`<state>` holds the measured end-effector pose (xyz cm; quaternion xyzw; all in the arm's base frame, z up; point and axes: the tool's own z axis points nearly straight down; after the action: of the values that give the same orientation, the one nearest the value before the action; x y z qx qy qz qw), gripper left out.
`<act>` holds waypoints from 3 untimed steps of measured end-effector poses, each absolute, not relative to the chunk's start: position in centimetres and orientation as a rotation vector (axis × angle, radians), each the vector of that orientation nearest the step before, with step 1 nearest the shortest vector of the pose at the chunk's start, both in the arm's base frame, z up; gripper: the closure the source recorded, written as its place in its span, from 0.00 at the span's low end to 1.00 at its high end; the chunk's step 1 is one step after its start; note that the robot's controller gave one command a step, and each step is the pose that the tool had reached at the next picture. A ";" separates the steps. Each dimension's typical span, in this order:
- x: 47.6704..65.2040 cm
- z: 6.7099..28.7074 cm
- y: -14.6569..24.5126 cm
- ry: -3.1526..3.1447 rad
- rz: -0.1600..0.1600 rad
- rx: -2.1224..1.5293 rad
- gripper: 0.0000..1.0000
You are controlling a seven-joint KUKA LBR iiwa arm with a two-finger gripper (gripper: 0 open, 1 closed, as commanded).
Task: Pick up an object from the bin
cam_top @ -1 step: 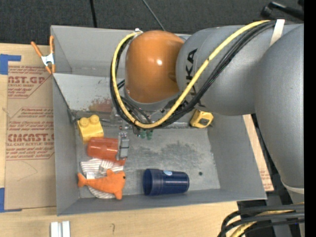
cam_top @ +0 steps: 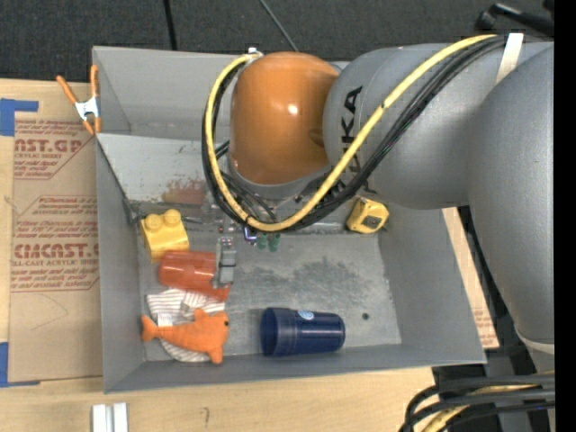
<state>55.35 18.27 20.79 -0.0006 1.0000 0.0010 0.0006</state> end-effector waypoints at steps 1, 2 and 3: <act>55.9 16.8 19.6 3.134 0.005 -0.030 0.00; 55.5 13.0 18.3 3.138 0.002 -0.114 0.00; 55.5 10.3 16.5 3.124 0.006 0.280 1.00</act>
Offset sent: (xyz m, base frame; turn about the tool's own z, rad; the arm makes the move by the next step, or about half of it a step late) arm 0.0011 -0.0063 -0.0837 -0.0751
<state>55.45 16.50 10.35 0.0891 0.9960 0.0020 0.0024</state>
